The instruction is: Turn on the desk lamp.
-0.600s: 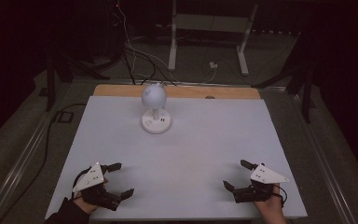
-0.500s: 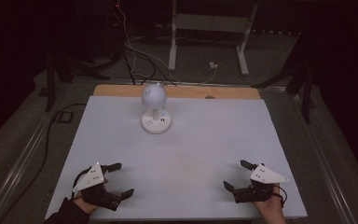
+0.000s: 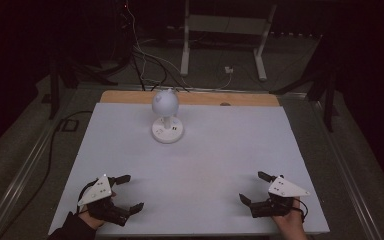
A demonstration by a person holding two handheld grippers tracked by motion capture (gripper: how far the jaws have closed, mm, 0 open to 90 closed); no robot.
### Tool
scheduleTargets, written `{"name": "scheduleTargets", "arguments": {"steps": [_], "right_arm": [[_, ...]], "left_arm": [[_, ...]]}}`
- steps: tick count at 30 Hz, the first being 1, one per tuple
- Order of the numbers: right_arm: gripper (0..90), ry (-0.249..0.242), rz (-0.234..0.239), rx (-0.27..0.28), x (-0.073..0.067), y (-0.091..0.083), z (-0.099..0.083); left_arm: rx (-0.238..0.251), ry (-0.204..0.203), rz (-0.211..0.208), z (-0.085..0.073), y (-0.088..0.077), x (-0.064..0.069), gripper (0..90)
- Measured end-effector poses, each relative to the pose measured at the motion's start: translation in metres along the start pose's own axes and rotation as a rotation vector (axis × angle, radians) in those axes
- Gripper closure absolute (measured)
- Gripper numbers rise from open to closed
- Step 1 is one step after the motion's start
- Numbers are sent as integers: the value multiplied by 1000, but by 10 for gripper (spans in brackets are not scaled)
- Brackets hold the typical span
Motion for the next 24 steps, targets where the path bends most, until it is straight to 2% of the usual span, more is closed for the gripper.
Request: {"name": "scheduleTargets", "arguments": {"steps": [13, 18, 24], "right_arm": [[1, 16, 4, 12, 0, 0, 0], [1, 13, -5, 21, 1, -1, 2], [1, 14, -8, 27, 1, -2, 2]], "left_arm": [[-11, 9, 0, 2, -1, 3, 4], [-17, 1, -5, 6, -2, 6, 4], [-18, 11, -9, 15, -2, 11, 4]]}}
Point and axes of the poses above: each handheld gripper's, and its own axes: y roughly forward along the jaws, z roughly out of its top, x roughly to its right, the point moved 1 cm from there along y, roughly forward along the jaws, and after that the axes turned 15 degrees about -y, right-handed, at the moved point
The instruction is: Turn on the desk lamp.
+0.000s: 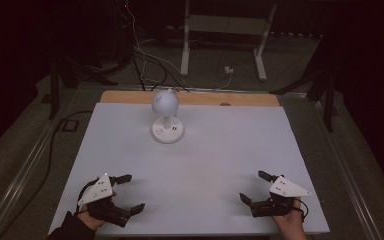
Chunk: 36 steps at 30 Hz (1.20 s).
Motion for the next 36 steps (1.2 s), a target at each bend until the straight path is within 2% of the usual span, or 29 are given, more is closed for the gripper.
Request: {"name": "scheduleTargets", "arguments": {"steps": [7, 17, 36], "right_arm": [[1, 1, 0, -1, 0, 0, 0], [1, 7, 4, -3, 0, 1, 0], [1, 5, 8, -4, -1, 1, 0]], "left_arm": [[6, 8, 6, 12, 0, 4, 4], [19, -11, 15, 26, 4, 5, 4], [30, -32, 73, 47, 17, 0, 4]]}}
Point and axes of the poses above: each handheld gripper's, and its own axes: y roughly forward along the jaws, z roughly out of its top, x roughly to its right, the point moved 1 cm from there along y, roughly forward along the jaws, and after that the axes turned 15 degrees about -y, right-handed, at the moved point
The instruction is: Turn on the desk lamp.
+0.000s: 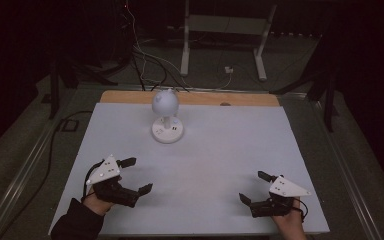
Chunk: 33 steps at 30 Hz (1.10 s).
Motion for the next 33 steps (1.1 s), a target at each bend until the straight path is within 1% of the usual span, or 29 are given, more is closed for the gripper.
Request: {"name": "scheduleTargets", "arguments": {"steps": [9, 10, 14, 17, 18, 19, 21, 22, 25, 30, 33], "right_arm": [[1, 4, 0, 1, 0, 0, 0], [1, 1, 0, -1, 0, 0, 0], [1, 5, 1, 1, 0, 0, 0], [1, 3, 1, 1, 0, 0, 0], [1, 4, 0, 2, 0, 0, 0], [1, 4, 0, 2, 0, 0, 0], [1, 2, 2, 3, 0, 0, 0], [1, 1, 3, 4, 0, 0, 0], [1, 5, 2, 6, 0, 0, 0], [1, 4, 3, 7, 0, 0, 0], [1, 5, 6, 5, 0, 0, 0]], "left_arm": [[-9, -10, 23, 8, 12, -1, 4], [-8, -9, 17, 9, 15, 0, 4], [-9, -12, 23, 12, 19, 0, 4], [-15, -9, 33, 13, 24, 0, 4], [-16, -11, 44, 14, 28, 0, 4], [-16, -11, 44, 14, 28, 0, 4], [-20, -9, 47, 14, 35, 1, 4], [-20, -9, 47, 14, 35, 1, 4], [-27, -3, 54, 15, 41, 1, 4], [-39, 13, 51, 17, 53, 3, 4], [-43, 8, 45, 19, 60, 2, 4]]}}
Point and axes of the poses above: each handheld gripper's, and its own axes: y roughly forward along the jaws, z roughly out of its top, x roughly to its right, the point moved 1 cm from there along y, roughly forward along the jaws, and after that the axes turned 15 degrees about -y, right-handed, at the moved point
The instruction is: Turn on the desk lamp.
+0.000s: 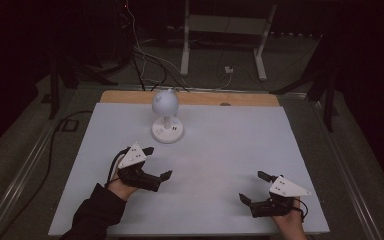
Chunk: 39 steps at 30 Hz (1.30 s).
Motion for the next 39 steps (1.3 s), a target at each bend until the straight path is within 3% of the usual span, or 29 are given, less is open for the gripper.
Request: {"name": "scheduleTargets", "arguments": {"steps": [10, 19, 20, 23, 28, 33, 34, 37, 39], "right_arm": [[1, 1, 0, 7, 0, -1, 0], [1, 2, -1, 7, 0, 0, 0], [1, 4, 1, 6, 0, 0, 0], [1, 0, 4, 3, -1, 0, 0], [1, 2, 3, 6, -1, 0, 1], [1, 6, 5, 11, -1, -1, 1], [1, 6, 6, 11, -1, -1, 1], [2, 6, 5, 12, 0, -1, 1], [1, 8, 6, 13, 0, -1, 1]], "left_arm": [[5, -8, 3, 7, 18, -3, 4], [18, -30, 53, 12, 33, -8, 4], [28, -46, 63, 14, 35, -10, 4], [33, -51, 65, 15, 37, -11, 4], [64, -96, 118, 21, 43, -18, 4], [71, -114, 145, 24, 49, -22, 4], [78, -115, 171, 25, 52, -22, 4], [75, -123, 197, 26, 56, -23, 4], [67, -165, 200, 28, 60, -27, 4]]}}
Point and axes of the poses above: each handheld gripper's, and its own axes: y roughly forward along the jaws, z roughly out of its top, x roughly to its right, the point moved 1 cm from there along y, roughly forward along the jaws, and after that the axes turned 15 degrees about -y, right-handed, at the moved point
